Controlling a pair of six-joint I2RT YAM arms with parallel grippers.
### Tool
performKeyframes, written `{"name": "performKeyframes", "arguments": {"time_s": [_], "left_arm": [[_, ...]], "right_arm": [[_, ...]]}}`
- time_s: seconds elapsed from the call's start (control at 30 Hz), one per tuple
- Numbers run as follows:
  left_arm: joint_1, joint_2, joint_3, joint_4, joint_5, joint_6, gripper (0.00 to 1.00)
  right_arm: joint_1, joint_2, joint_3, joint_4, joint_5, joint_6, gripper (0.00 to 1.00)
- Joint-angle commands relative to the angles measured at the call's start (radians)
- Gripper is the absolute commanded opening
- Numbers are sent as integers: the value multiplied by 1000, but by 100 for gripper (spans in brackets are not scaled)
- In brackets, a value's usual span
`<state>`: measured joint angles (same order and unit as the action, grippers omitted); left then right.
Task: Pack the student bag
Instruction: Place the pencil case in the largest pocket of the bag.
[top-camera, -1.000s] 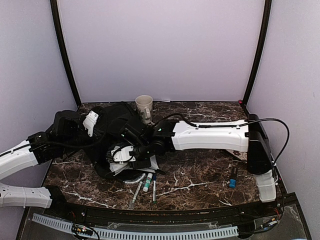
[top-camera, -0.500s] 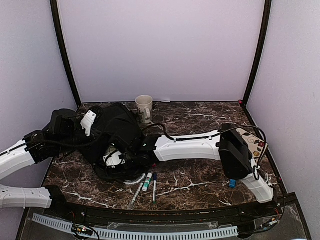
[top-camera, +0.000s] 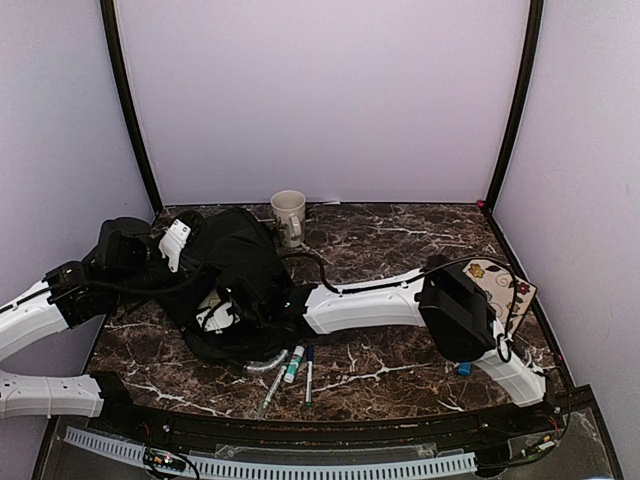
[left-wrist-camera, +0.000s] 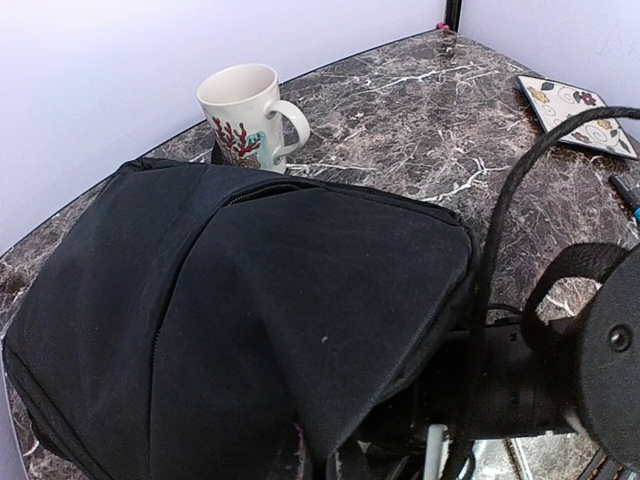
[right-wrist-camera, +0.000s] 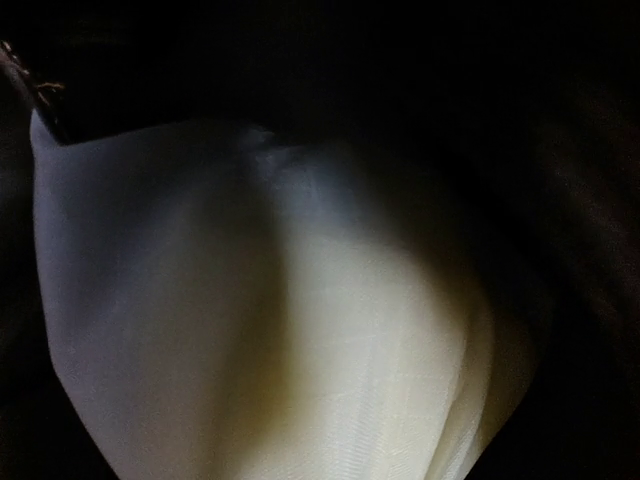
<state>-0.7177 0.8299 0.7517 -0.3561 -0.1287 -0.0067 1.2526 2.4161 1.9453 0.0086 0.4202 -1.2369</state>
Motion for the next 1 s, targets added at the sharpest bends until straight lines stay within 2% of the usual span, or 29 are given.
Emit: {"name": "performKeyframes", "arguments": {"time_s": [0.0, 0.17, 0.33, 0.43, 0.57, 0.7, 0.97], "left_arm": [[-8, -23, 44, 84, 110, 15, 0], [-9, -20, 43, 74, 134, 17, 0], [-8, -21, 35, 71, 138, 11, 0], [-9, -24, 26, 68, 131, 8, 0], [-8, -25, 8, 71, 113, 6, 0], [-8, -24, 3, 75, 68, -4, 0], [-8, -33, -10, 85, -10, -13, 0]], "right_arm": [[-11, 63, 46, 376, 15, -94, 11], [-38, 150, 145, 451, -33, -111, 13], [-53, 207, 167, 579, -46, -166, 24], [-60, 213, 156, 637, -44, -187, 38], [-69, 239, 167, 618, -37, -198, 63], [-65, 225, 56, 717, -30, -264, 74], [-31, 62, -186, 640, -6, -166, 77]]}}
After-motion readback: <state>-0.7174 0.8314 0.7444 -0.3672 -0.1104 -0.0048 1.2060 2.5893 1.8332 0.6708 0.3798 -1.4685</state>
